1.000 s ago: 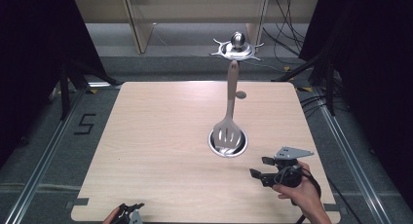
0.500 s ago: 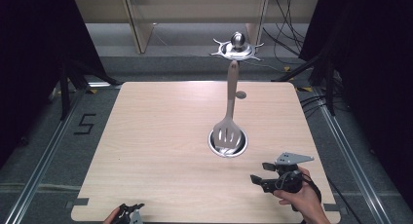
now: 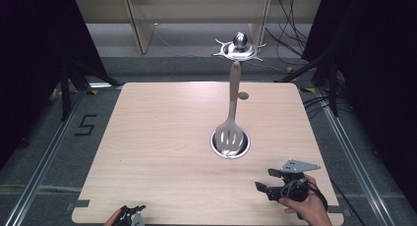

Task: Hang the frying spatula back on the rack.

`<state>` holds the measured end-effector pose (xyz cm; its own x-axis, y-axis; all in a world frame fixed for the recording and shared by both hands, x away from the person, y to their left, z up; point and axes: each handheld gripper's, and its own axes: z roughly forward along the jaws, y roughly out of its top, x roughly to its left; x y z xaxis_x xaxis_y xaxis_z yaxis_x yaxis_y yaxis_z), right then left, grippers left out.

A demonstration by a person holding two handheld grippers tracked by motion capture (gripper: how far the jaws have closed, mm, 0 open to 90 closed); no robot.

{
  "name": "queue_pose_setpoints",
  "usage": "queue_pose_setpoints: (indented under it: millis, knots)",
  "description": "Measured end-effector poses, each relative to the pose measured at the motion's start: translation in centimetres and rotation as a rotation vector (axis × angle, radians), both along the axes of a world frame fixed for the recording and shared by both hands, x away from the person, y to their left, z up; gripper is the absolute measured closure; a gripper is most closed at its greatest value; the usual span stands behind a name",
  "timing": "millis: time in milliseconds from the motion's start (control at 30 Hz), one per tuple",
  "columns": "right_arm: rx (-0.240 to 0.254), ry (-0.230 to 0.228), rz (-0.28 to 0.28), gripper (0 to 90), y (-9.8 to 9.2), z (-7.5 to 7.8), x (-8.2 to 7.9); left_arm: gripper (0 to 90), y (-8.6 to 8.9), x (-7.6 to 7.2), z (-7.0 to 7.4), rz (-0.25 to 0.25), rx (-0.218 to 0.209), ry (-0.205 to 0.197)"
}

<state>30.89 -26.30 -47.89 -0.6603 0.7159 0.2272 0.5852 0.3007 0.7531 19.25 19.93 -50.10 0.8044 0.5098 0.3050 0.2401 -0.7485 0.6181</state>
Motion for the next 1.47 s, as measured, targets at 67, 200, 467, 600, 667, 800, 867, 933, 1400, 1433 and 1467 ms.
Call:
queue_pose_setpoints:
  millis: [67,200,467,600,667,800,867,933,1400,1433,1467]
  knots:
    - [-0.016,-0.021,0.007,24.9,0.0,-0.2,-0.2,15.3,0.0,0.0,0.1,0.0,0.006,-0.008]
    - [-0.005,-0.004,0.015,23.5,0.2,-0.3,-0.8,15.3,0.0,-0.1,0.0,0.012,-0.003,-0.002]
    - [-0.017,-0.021,0.032,22.9,0.1,-0.8,-1.4,15.3,0.0,-0.1,0.0,0.013,-0.008,0.005]
    - [-0.032,-0.033,0.05,22.4,-0.1,-1.0,-1.6,15.3,0.0,-0.1,0.0,0.014,-0.003,-0.001]
    - [-0.018,-0.009,0.025,22.3,0.0,-1.0,-2.0,15.3,0.0,-0.1,0.0,0.014,-0.008,0.005]
    - [-0.032,-0.018,0.032,22.1,0.0,-1.0,-2.4,15.3,-0.1,-0.1,-0.1,0.015,-0.008,0.005]
    - [-0.05,-0.035,0.035,21.9,-0.1,-1.1,-2.6,15.2,-0.1,-0.1,-0.1,0.008,-0.001,0.004]
    - [-0.053,-0.048,0.046,21.9,-0.2,-1.1,-2.7,15.3,-0.1,-0.1,0.0,0.01,0.002,-0.002]
    - [-0.064,-0.045,0.043,22.7,-0.5,-1.3,-3.2,15.3,-0.1,-0.2,0.0,0.008,0.0,-0.001]
    - [-0.059,-0.038,0.046,22.8,-0.5,-1.3,-3.2,15.3,-0.1,-0.2,0.0,0.008,-0.001,-0.001]
    - [-0.059,-0.036,0.04,23.1,-0.5,-1.3,-3.1,15.3,-0.1,-0.2,0.0,0.009,0.0,-0.001]
